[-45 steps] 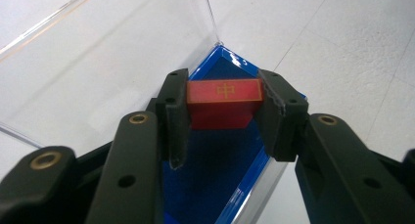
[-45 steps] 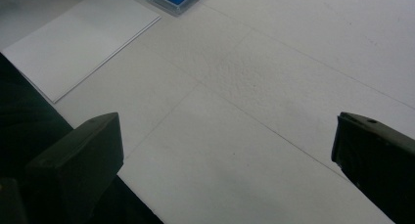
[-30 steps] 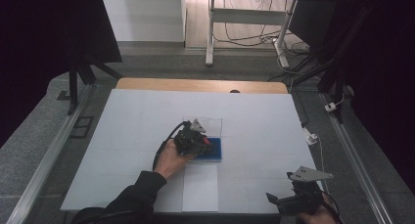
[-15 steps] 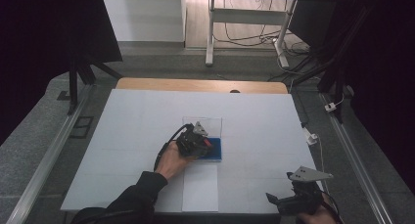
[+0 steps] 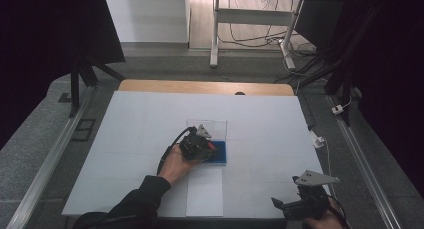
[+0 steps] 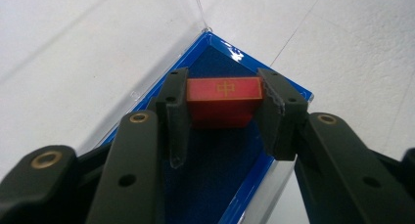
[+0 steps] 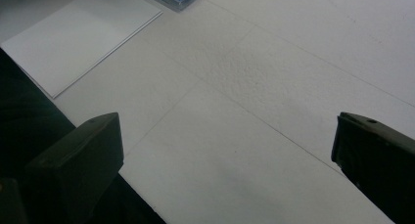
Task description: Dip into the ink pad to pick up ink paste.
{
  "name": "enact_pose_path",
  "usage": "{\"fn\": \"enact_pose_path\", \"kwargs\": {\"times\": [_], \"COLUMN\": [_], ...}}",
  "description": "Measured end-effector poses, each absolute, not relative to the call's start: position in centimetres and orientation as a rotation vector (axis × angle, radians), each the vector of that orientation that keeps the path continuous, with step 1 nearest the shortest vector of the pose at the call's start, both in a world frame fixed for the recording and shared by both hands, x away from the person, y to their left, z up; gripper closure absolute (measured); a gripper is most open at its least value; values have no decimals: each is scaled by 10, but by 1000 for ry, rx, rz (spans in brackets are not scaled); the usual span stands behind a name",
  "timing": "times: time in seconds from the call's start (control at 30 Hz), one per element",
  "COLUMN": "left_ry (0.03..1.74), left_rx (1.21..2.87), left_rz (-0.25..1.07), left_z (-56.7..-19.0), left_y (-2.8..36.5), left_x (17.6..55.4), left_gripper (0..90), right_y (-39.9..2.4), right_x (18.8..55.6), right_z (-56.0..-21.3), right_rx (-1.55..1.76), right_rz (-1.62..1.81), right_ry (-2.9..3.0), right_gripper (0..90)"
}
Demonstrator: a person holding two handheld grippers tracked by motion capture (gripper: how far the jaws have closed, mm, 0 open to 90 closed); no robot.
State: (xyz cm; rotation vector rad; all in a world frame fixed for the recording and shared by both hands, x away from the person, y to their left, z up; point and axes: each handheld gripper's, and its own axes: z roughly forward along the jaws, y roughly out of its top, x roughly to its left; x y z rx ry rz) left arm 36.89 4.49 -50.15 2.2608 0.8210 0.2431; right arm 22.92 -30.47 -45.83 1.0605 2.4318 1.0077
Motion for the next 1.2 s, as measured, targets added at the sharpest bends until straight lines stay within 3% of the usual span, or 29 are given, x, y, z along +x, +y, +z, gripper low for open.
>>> {"fn": "enact_pose_path", "kwargs": {"times": [0.27,0.57,0.93,1.2], "left_ry": [798,836,847,870], "left_rx": [2290,2224,2157,2189], "left_rz": [338,241,257,235], "left_z": [-501,-501,-479,-484], "left_y": [37,47,70,74], "left_x": [361,368,368,365], "left_gripper": [589,585,584,584], "right_y": [-304,-305,-305,-305], "right_x": [230,230,229,229], "right_z": [-459,-459,-458,-458], "right_rx": [1061,1061,1061,1058], "right_rz": [1001,1005,1009,1009], "right_ry": [2437,2438,2434,2433], "right_gripper": [0,0,0,0]}}
